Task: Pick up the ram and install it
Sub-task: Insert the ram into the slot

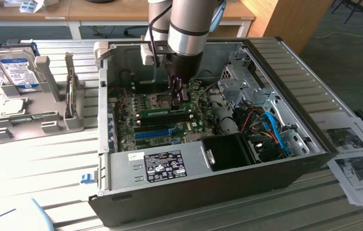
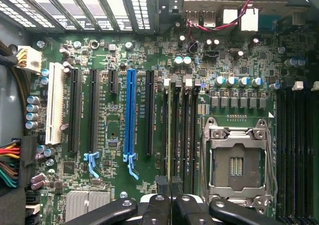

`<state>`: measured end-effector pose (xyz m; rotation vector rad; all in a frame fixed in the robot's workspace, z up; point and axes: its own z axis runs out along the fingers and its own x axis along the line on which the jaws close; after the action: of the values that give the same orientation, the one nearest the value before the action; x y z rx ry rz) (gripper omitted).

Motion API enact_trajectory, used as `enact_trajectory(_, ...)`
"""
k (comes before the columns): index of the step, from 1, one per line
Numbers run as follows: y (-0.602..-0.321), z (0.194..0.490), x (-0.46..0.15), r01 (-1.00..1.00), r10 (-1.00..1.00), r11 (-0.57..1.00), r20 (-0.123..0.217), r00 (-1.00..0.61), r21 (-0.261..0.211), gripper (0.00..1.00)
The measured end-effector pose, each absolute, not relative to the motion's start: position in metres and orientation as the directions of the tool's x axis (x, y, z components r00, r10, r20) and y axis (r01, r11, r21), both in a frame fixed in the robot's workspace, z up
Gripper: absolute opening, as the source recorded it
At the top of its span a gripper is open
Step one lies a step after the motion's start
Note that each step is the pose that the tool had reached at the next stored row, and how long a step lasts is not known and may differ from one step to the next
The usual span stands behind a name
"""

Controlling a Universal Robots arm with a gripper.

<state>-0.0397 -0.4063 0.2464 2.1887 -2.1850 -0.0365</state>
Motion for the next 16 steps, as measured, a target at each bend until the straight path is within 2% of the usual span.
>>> enact_trajectory(16,-0.4067,0.2439,-0.0351,-0.999,-1.000,-0.001,0.018,0.002,0.051,0.11)
